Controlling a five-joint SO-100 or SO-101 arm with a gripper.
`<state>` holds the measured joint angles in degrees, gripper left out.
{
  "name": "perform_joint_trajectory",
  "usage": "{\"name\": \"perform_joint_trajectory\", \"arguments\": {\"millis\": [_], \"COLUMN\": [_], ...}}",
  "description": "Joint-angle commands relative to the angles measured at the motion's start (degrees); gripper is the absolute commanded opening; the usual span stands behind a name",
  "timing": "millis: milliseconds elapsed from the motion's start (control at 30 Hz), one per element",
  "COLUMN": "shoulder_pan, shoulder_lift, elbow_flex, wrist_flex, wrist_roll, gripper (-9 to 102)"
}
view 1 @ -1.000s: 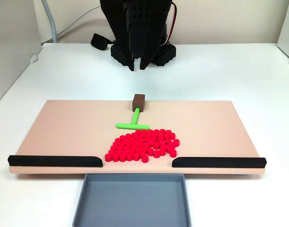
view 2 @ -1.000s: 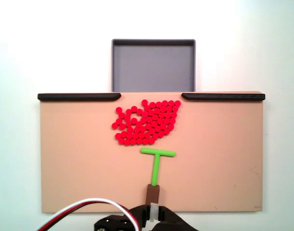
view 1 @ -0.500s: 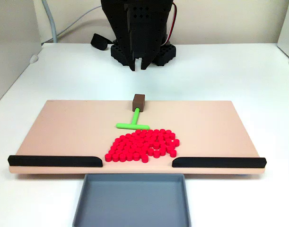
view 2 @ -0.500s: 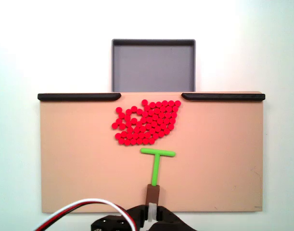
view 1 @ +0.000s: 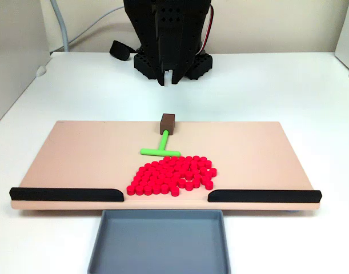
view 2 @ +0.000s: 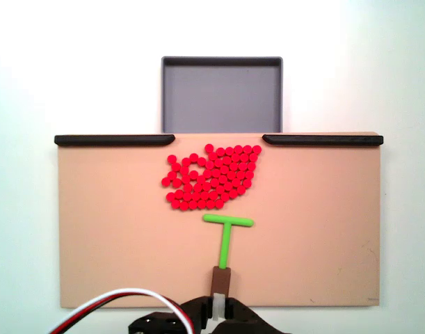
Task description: Grasp a green tool by the dark brown handle.
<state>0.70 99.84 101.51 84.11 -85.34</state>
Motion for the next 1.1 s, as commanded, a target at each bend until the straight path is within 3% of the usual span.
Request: {"name": "perform_joint_trajectory", "arguments": {"millis": [0, 1067], "shoulder_pan": [-0.44, 0.00], "shoulder_lift": [0.09, 2.11], "elbow_flex": [-1.67, -0.97], "wrist_flex": [-0.35, 0.26], "wrist_roll": [-0.09, 0.62], "gripper": [0, 0]}}
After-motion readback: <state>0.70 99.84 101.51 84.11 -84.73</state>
